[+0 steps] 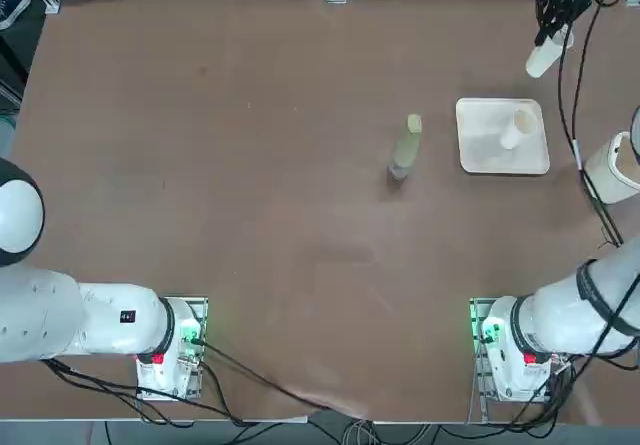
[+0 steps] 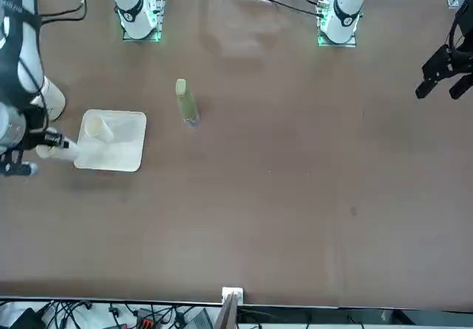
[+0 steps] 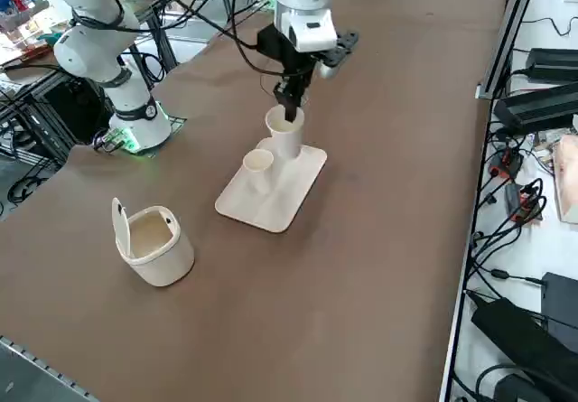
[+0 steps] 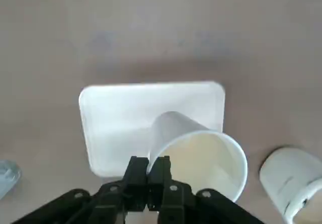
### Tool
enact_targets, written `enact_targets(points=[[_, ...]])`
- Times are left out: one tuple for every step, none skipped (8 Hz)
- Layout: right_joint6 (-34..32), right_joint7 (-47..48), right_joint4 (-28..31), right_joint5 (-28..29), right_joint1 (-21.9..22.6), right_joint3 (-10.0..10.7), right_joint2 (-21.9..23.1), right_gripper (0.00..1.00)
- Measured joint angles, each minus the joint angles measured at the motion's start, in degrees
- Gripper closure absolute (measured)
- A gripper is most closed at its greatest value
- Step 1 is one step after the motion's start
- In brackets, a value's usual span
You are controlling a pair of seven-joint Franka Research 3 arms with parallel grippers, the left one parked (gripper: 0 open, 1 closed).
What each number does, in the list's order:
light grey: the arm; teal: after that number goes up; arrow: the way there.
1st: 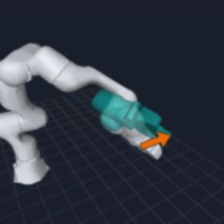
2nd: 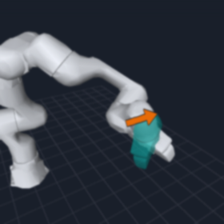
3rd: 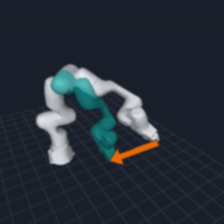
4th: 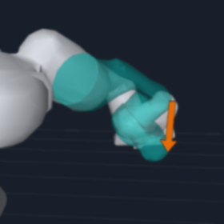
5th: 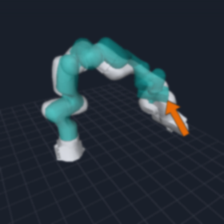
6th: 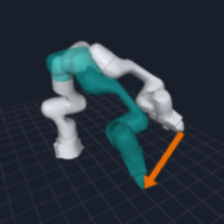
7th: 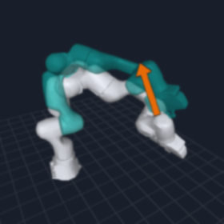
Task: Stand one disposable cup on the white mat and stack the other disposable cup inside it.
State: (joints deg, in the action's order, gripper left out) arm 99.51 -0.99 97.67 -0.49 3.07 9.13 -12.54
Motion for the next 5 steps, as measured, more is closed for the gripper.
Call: enact_targets(points=[[0.6,0.5,5.2,0.0,0.3,-0.1,3.5,0.98],[2.7,0.6,10.6,0.0,0.4,-0.1,6.5,0.98],[5.7,0.6,15.8,0.0,0.7,-0.1,8.4,0.98],[8.2,0.7,19.7,-0.1,0.9,-0.2,9.5,0.98],[9.4,0.7,21.7,-0.5,1.0,-0.2,9.9,0.98]])
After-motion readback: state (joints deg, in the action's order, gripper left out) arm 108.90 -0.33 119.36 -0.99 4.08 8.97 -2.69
